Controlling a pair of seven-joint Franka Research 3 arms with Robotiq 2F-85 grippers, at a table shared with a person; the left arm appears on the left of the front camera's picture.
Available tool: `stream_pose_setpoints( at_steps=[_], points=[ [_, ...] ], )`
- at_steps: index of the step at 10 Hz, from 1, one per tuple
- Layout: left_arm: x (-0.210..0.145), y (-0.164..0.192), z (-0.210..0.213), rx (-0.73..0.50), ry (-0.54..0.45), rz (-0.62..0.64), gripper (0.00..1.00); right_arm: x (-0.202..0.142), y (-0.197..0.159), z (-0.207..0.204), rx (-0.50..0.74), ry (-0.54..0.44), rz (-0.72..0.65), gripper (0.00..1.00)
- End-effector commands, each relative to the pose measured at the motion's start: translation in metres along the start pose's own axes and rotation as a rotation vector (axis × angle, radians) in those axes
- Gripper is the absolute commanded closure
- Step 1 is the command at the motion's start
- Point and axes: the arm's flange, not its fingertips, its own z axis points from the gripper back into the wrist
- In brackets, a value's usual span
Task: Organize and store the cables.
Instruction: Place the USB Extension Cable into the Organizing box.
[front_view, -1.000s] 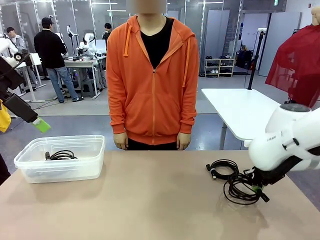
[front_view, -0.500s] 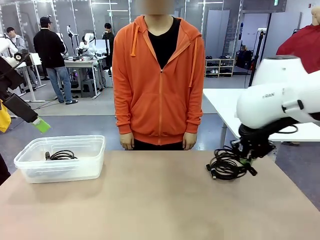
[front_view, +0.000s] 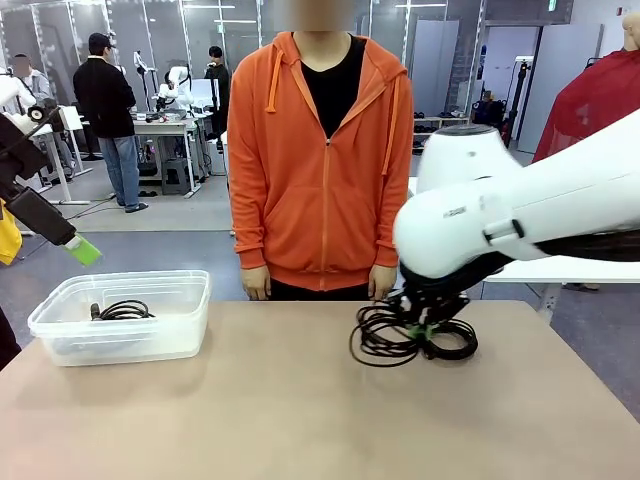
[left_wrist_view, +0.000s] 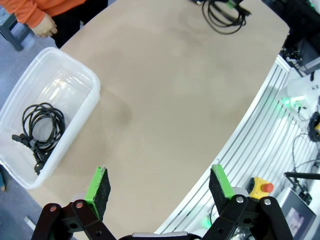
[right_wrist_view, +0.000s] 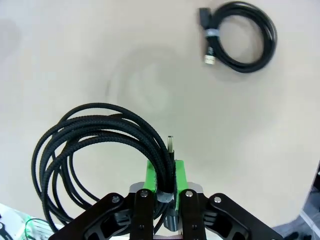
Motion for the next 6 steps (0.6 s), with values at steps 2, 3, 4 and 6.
stream_pose_setpoints(
  at_steps=[2,3,4,6],
  points=[
    [0.0,0.0,0.0,-0.005,-0.005,-0.001,0.0,0.005,0.065,-0.015,0.017,-0.018,-0.005,0.94],
    [0.0,0.0,0.0,-0.005,-0.005,-0.001,0.0,0.003,0.086,-0.024,0.056,-0.024,0.034,0.94],
    [0.0,0.0,0.0,-0.005,-0.005,-0.001,0.0,0.001,0.104,-0.035,0.068,-0.018,0.066,0.94],
    [0.0,0.0,0.0,-0.005,-0.005,-0.001,0.0,-0.002,0.131,-0.063,0.089,0.008,0.076,0.94]
  ],
)
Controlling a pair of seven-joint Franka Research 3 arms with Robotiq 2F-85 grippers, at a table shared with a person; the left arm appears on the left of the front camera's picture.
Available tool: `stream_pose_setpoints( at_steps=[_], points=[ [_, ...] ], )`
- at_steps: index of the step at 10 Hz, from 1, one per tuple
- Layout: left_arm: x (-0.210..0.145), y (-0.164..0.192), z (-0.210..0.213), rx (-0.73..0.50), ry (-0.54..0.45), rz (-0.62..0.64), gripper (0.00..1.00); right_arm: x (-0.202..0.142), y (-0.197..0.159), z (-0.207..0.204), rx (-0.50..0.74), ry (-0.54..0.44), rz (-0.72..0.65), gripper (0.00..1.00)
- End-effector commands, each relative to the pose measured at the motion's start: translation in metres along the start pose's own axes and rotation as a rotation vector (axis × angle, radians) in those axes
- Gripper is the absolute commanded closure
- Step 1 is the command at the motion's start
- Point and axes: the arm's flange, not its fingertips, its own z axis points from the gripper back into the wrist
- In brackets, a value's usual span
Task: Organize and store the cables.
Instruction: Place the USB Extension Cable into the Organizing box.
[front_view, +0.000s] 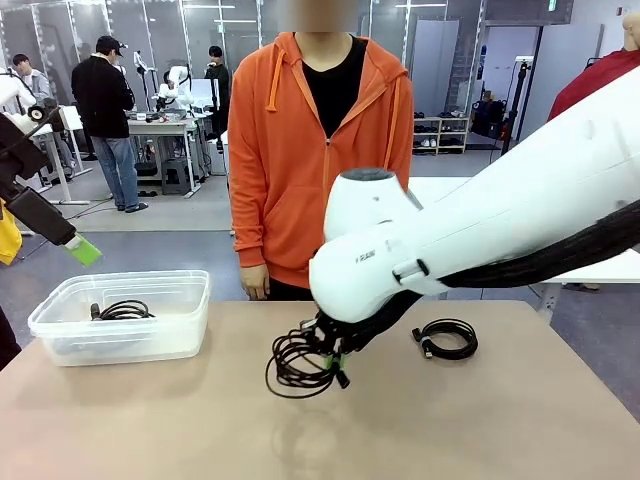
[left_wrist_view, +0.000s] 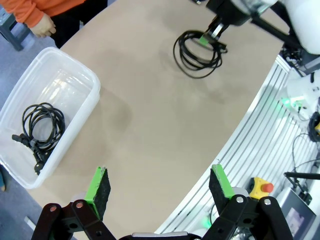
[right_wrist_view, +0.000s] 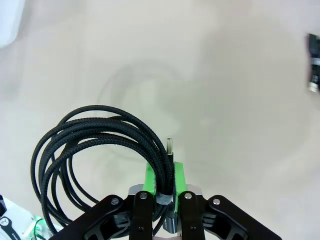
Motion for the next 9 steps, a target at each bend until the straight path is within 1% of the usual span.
stream_pose_setpoints(
  at_steps=[1,4,7,8,9],
  points=[
    [0.0,0.0,0.0,-0.005,-0.005,-0.001,0.0,0.011,0.017,-0.024,-0.002,-0.017,-0.037,0.94],
    [0.0,0.0,0.0,-0.005,-0.005,-0.001,0.0,0.006,0.027,-0.052,-0.012,0.007,-0.029,0.94],
    [0.0,0.0,0.0,-0.005,-0.005,-0.001,0.0,0.004,0.02,-0.069,-0.019,0.016,-0.057,0.94],
    [0.0,0.0,0.0,-0.005,-0.005,-0.001,0.0,0.003,0.018,-0.07,-0.016,0.017,-0.062,0.72],
    [0.0,0.0,0.0,-0.005,-0.005,-0.001,0.0,0.001,0.019,-0.068,-0.012,0.009,-0.062,0.54]
  ],
)
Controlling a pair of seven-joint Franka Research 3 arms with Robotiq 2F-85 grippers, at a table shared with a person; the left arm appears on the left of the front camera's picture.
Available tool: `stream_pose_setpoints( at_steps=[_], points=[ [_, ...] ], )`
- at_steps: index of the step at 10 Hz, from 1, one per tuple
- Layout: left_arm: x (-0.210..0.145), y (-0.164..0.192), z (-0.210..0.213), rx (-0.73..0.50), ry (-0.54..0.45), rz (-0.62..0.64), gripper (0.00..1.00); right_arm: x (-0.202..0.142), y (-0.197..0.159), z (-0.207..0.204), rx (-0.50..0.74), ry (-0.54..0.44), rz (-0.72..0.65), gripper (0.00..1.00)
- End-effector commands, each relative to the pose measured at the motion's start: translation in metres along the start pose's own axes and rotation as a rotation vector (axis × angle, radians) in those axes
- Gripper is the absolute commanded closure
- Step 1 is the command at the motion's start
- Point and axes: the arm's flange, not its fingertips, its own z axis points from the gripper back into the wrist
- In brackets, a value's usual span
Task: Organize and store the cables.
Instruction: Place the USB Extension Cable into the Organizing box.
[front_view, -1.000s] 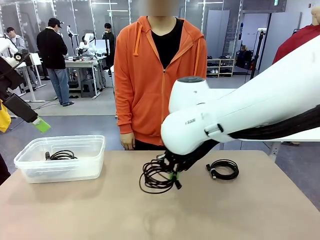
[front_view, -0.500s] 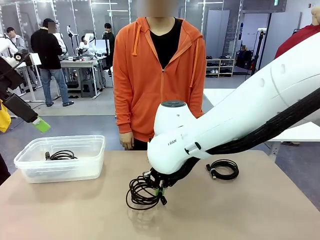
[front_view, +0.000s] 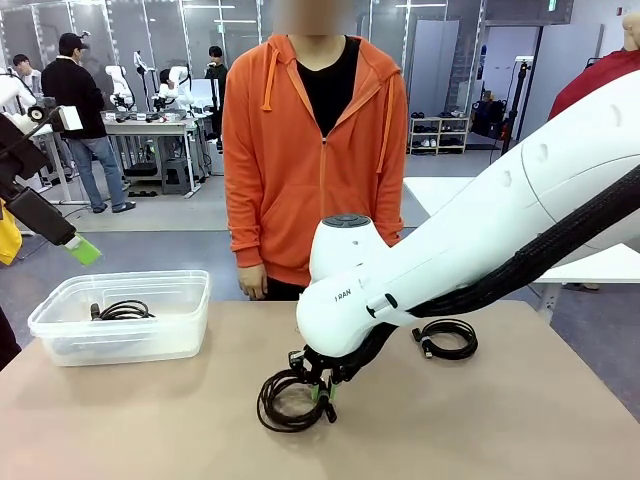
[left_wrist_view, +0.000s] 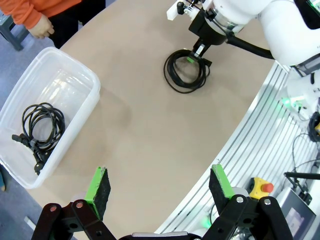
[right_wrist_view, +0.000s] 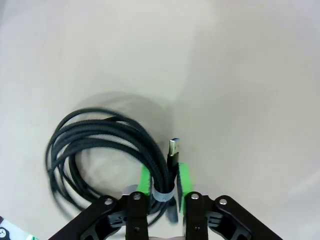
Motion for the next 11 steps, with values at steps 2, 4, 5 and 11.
stream_pose_setpoints(
  at_steps=[2,4,5,11],
  points=[
    [0.0,0.0,0.0,-0.005,-0.005,-0.001,0.0,-0.006,0.009,0.003,-0.01,-0.047,-0.036,0.23],
    [0.0,0.0,0.0,-0.005,-0.005,-0.001,0.0,-0.007,0.004,0.017,0.005,-0.053,-0.042,0.0],
    [0.0,0.0,0.0,-0.005,-0.005,-0.001,0.0,-0.008,0.001,0.024,0.009,-0.056,-0.042,0.0],
    [0.0,0.0,0.0,-0.005,-0.005,-0.001,0.0,-0.032,-0.043,0.122,0.117,-0.047,0.194,0.0]
  ],
)
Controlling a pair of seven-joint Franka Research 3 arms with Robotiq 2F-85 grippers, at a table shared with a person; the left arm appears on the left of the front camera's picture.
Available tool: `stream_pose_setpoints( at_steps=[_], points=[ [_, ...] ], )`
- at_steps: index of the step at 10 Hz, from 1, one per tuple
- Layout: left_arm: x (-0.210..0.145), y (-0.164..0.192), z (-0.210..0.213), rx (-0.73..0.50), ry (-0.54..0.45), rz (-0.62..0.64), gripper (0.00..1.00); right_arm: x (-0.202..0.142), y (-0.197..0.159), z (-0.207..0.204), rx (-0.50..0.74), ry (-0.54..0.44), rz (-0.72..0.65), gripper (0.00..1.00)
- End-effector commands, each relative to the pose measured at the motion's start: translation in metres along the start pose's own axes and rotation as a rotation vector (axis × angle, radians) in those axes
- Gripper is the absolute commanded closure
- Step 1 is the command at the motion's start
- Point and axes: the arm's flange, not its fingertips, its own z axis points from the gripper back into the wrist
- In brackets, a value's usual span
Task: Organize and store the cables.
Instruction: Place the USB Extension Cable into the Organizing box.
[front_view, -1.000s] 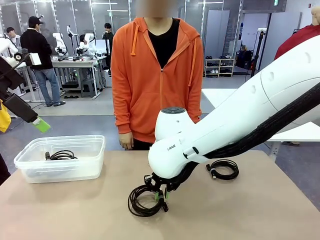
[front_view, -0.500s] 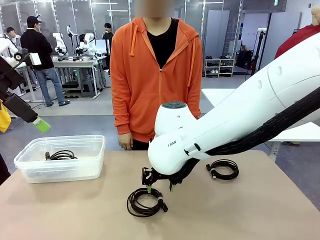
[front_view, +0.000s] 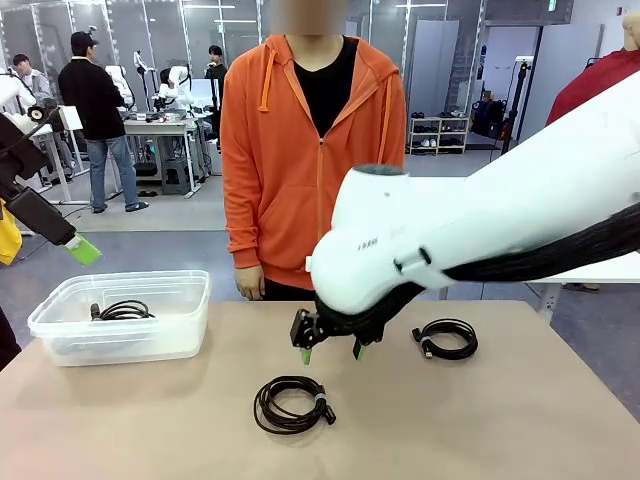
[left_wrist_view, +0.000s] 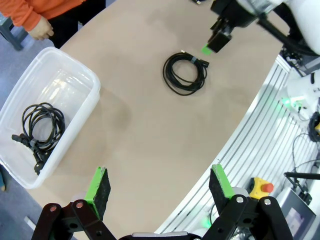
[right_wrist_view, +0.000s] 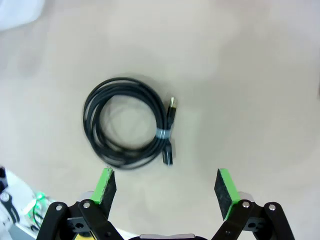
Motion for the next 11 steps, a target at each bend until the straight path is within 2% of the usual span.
stream_pose_setpoints(
  at_steps=[1,4,8,11],
  points=[
    [0.0,-0.001,0.0,-0.005,-0.005,-0.001,0.0,-0.02,-0.03,0.051,0.058,0.005,0.121,0.0],
    [0.0,-0.001,0.0,-0.005,-0.005,-0.001,0.0,-0.049,-0.078,0.108,0.12,-0.028,0.261,0.0],
    [0.0,-0.001,0.0,-0.005,-0.005,-0.001,0.0,-0.089,-0.164,0.175,0.149,-0.15,0.337,0.0],
    [0.0,-0.001,0.0,-0.005,-0.005,-0.001,0.0,-0.104,-0.206,0.196,0.177,-0.191,0.387,0.0]
  ],
)
